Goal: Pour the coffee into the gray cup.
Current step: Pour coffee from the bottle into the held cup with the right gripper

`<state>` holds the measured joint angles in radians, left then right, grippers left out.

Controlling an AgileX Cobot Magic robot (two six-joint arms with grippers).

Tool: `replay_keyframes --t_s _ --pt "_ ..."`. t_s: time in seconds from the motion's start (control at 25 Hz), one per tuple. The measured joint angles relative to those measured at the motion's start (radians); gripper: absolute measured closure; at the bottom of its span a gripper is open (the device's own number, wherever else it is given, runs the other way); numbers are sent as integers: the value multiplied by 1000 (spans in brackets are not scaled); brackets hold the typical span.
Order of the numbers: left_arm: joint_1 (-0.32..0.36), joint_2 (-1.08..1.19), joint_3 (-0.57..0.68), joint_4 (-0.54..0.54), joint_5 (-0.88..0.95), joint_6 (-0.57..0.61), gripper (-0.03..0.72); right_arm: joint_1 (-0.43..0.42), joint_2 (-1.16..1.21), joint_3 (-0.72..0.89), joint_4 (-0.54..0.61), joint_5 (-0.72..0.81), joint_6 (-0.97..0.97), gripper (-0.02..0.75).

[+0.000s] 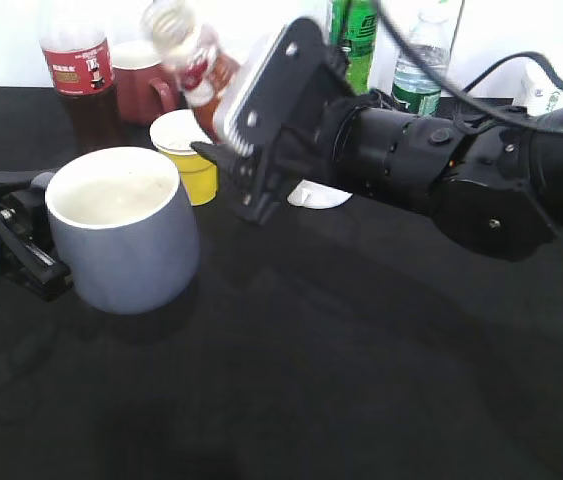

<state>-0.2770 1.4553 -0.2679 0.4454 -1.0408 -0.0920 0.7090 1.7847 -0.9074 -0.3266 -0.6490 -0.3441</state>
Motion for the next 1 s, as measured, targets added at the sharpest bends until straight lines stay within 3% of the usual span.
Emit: replay_keyframes --t_s 0.36,0.52,1.0 --pt "0 0 0 38 12 0 616 0 0 0 5 -70 -487 211" --pt "0 0 0 41 12 0 616 2 0 0 73 -78 -652 211" --pt "0 0 0 45 16 0 616 3 1 0 161 -169 -930 211"
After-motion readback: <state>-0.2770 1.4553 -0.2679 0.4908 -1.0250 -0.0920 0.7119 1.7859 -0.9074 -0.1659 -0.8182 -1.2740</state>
